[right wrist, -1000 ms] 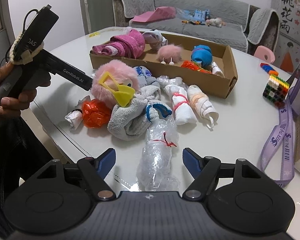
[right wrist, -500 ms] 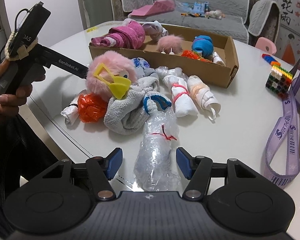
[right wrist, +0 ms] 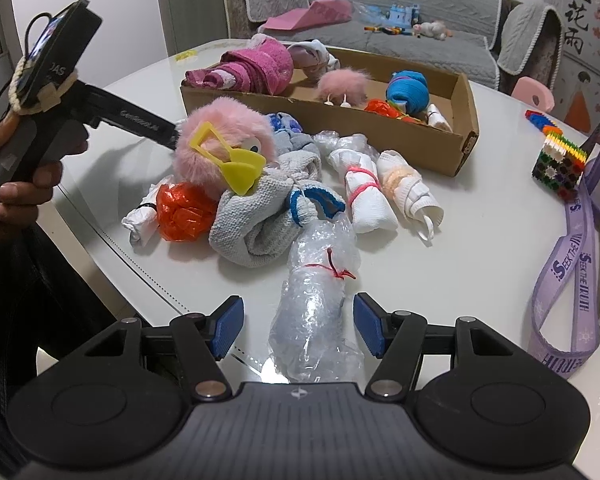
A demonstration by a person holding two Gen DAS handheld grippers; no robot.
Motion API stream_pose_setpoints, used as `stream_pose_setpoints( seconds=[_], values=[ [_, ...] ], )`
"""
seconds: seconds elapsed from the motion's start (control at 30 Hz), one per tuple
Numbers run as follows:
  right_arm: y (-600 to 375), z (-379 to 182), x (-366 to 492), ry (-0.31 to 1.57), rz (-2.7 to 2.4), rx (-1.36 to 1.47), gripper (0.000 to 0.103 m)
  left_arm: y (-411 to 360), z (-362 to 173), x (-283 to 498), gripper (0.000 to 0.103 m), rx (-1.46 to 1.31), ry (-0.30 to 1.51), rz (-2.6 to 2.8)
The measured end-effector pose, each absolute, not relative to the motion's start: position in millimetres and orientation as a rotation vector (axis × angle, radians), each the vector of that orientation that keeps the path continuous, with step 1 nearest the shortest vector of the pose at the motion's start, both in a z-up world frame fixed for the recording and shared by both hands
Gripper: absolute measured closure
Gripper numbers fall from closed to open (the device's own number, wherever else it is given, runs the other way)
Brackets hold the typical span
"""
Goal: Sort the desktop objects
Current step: 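Grasp the white black-banded sock roll with the left tool while the right tool grasps the clear plastic bottle, then lift the sock roll and plastic bottle and carry them toward the cardboard box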
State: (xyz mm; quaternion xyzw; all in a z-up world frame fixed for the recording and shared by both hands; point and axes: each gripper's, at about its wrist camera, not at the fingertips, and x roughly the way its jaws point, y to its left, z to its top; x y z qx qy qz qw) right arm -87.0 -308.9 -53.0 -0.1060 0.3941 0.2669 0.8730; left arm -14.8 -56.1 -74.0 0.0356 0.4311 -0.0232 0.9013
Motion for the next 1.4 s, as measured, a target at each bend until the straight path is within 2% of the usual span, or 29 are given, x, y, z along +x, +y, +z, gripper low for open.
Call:
stream_pose_setpoints(
  seconds=[0.33, 0.4, 0.47, 0.5, 0.53, 0.83, 0.9, 1.0, 1.1, 1.4],
  values=[
    [-309, -53, -88, 0.825, 0.561, -0.214, 0.047, -69, -78, -5, 0.015, 0.037, 0.866, -0.048],
    [-309, -53, -90, 0.825, 0.562, -0.212, 0.048, -68, -79, -6, 0.018, 0.027, 0.858, -0.048],
    [-308, -53, -93, 0.824, 0.563, -0.211, 0.05, -68, -78, -8, 0.027, 0.018, 0.848, -0.049],
    [-308, -53, -93, 0.824, 0.562, -0.21, 0.05, -67, -77, -9, 0.035, 0.013, 0.847, -0.053],
    [-307, -53, -95, 0.824, 0.562, -0.209, 0.05, -66, -76, -9, 0.037, 0.005, 0.847, -0.06],
    [-304, -53, -100, 0.822, 0.558, -0.211, 0.05, -65, -75, -2, 0.037, -0.007, 0.847, -0.048],
    [-304, -53, -100, 0.823, 0.559, -0.21, 0.051, -67, -75, -5, 0.047, 0.012, 0.84, -0.044],
    [-304, -53, -99, 0.823, 0.558, -0.207, 0.055, -65, -72, -9, 0.075, 0.005, 0.849, -0.066],
    [-303, -52, -102, 0.818, 0.554, -0.206, 0.069, -60, -71, -13, 0.077, -0.01, 0.858, -0.067],
    [-312, -45, -108, 0.786, 0.552, -0.169, 0.074, -45, -51, -32, 0.078, -0.015, 0.839, -0.084]
  ],
)
